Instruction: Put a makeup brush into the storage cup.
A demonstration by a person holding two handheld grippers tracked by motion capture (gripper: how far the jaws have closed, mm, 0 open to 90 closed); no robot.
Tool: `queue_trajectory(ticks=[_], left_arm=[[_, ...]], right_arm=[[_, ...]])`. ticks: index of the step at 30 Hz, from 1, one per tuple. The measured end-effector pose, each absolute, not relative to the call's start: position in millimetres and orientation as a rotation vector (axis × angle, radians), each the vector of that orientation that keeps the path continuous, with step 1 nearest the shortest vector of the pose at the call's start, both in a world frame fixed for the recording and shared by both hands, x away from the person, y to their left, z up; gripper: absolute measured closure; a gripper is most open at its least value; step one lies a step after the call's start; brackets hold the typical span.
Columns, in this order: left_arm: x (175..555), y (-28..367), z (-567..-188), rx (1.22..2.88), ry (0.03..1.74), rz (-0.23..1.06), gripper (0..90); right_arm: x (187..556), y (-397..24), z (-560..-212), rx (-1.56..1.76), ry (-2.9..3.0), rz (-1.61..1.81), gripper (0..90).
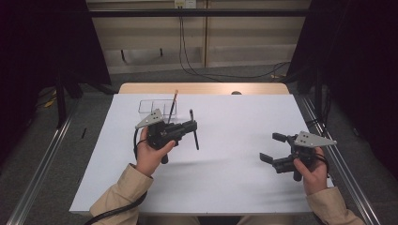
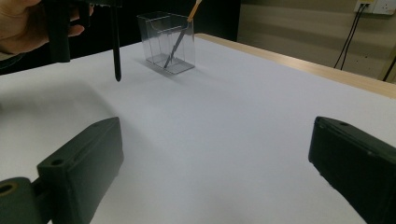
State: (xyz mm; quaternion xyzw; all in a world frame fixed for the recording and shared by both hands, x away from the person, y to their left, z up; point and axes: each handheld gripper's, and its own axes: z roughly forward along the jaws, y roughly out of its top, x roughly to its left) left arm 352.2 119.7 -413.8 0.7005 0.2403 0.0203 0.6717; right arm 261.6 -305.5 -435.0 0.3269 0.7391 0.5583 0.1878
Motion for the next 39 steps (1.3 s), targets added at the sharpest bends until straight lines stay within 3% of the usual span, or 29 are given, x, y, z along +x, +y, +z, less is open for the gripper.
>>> queue_trajectory(ticks=[39], left_arm=[[373.8,139.5,-386.3,1.625,0.580,0.115,83.8]], right_arm=[[260.4,-307.1,-437.0,0.917,2.079,1.587,2.9]])
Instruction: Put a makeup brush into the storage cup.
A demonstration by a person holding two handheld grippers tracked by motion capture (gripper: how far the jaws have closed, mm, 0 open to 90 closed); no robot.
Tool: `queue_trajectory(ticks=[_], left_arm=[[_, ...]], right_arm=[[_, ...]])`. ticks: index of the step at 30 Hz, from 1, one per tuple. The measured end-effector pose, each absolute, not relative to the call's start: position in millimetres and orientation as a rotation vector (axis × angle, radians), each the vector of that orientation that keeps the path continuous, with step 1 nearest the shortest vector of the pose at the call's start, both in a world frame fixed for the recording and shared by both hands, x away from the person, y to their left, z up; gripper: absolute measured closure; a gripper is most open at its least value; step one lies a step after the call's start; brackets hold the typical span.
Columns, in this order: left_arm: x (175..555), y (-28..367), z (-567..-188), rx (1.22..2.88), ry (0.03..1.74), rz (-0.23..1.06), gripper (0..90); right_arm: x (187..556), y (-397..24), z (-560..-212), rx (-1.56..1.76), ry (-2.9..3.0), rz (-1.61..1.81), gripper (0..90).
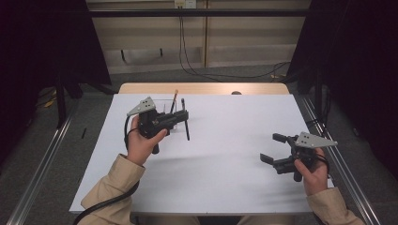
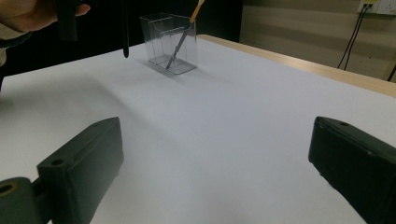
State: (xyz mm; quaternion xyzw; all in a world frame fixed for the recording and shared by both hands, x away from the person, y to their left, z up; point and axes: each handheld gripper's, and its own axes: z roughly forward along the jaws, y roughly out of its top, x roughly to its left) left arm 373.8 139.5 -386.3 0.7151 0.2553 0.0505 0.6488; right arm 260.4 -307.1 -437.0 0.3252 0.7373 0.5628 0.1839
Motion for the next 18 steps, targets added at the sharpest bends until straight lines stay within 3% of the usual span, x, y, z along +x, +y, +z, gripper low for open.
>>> queue_trajectory(ticks=[18], left_arm=[[390.1,148.9,-372.8,1.638,0.615,0.180,83.8]], right_arm=[[259.3,-308.4,-436.4,0.916,2.073,1.594,2.9]])
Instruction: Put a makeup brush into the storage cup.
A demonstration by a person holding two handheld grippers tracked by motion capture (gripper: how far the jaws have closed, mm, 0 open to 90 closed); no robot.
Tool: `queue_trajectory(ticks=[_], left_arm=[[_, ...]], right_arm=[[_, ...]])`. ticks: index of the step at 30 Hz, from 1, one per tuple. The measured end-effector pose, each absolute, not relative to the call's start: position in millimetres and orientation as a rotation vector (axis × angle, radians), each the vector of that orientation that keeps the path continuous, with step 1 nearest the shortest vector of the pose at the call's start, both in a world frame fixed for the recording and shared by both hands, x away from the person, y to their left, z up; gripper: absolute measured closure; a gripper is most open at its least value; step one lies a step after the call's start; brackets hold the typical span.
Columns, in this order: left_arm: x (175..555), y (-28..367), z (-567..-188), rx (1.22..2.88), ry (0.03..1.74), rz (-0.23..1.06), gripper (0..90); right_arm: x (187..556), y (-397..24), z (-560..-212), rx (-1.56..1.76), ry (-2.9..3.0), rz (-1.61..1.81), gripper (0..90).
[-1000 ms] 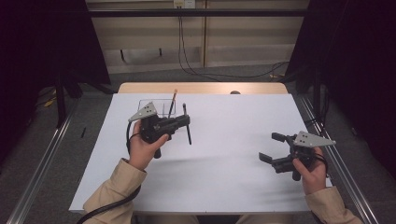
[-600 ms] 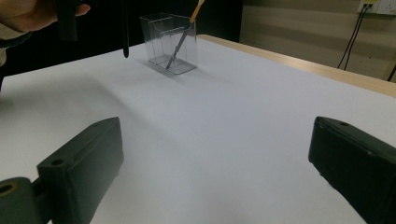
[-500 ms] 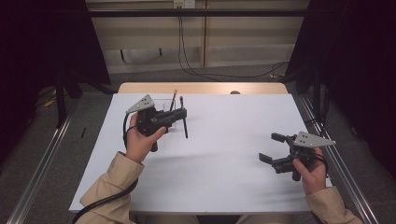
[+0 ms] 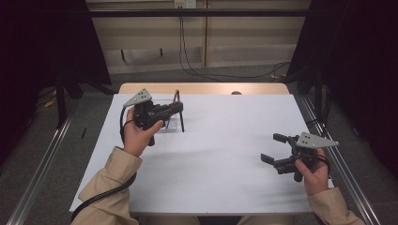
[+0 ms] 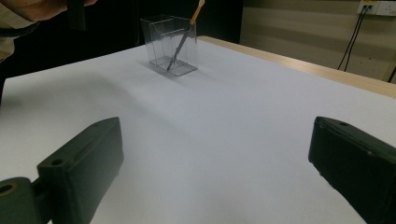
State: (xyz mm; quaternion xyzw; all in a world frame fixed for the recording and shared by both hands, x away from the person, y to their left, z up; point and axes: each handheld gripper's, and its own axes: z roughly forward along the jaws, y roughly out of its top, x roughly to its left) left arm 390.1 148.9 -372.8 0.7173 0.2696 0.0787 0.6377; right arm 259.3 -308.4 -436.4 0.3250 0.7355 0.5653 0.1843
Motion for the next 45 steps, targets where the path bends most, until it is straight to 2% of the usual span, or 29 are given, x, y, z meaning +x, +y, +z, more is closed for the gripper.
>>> queue_trajectory(ticks=[45], left_arm=[[421.5,165.7,-350.6,1.653,0.673,0.314,83.8]], right_arm=[[258.9,-311.0,-435.7,0.913,2.071,1.596,3.0]])
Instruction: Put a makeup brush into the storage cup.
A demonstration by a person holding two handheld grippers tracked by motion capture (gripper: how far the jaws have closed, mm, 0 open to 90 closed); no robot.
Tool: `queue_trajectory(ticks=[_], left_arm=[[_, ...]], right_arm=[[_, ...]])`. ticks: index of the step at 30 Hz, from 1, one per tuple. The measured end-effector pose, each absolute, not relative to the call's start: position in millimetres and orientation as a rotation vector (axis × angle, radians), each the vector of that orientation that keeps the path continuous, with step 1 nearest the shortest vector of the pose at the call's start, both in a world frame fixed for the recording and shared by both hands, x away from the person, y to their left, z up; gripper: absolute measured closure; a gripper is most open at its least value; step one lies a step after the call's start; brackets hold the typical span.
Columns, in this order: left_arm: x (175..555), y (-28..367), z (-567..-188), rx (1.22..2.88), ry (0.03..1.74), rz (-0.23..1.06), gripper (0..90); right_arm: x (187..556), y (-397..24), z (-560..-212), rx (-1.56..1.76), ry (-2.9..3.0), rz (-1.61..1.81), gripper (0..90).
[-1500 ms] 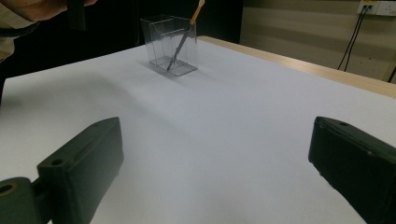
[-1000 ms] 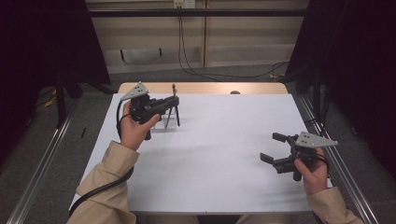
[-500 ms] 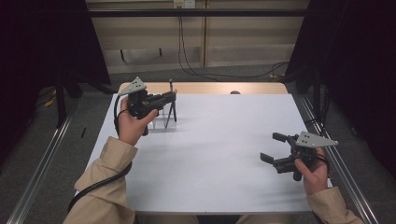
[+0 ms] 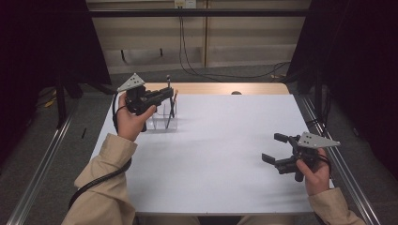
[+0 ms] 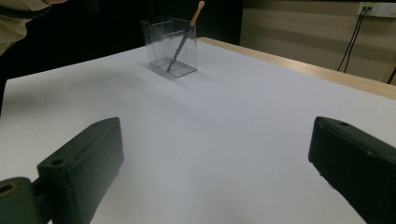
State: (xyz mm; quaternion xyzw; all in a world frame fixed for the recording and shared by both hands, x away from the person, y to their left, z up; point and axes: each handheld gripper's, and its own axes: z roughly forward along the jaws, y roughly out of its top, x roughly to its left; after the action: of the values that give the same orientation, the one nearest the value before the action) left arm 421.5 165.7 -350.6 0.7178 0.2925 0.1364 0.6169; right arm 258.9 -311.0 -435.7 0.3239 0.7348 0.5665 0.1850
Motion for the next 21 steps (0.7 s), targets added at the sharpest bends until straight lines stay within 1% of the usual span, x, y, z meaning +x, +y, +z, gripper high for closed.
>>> queue_trajectory(ticks=[21], left_arm=[[435.8,164.2,-348.8,1.652,0.694,0.377,83.8]], right_arm=[[258.8,-311.2,-436.1,0.906,2.075,1.592,3.0]])
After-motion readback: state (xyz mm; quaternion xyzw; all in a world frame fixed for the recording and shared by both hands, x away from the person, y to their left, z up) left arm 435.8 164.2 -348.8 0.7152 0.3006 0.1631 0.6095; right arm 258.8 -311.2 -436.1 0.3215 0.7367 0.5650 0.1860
